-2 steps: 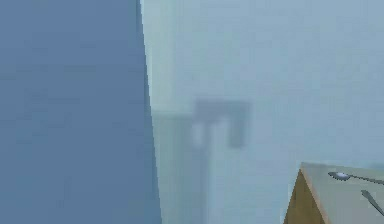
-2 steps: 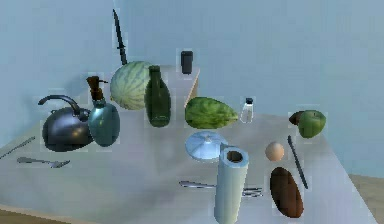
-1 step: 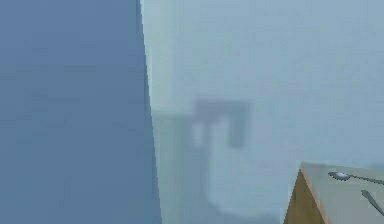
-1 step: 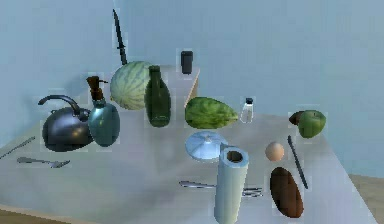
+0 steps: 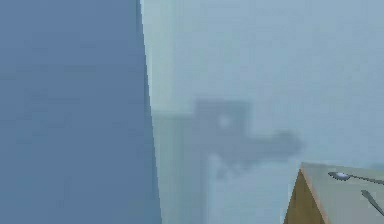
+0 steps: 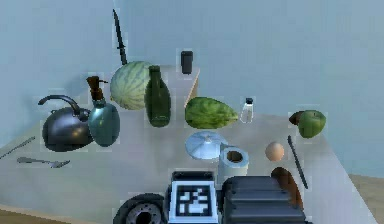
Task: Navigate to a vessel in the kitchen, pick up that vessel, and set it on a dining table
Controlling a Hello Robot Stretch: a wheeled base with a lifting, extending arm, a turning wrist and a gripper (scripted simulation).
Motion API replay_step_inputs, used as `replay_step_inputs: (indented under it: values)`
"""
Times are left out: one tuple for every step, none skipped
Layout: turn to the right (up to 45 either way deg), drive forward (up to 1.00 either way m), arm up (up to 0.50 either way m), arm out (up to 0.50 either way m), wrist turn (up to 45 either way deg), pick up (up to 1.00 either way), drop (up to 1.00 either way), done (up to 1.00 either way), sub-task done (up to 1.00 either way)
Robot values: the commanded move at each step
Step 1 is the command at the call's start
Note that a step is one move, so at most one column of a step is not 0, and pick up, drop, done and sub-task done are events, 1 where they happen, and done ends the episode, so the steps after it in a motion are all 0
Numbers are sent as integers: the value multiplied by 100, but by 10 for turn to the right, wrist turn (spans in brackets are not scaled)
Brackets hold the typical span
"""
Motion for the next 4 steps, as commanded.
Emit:
replay_step_inputs:
  values:
    - [0,0,0,20,0,0,0,0,0]
    - [0,0,0,0,450,0,0,0,0]
    - [0,0,0,0,450,0,0,0,0]
    - [0,0,0,0,450,0,0,0,0]
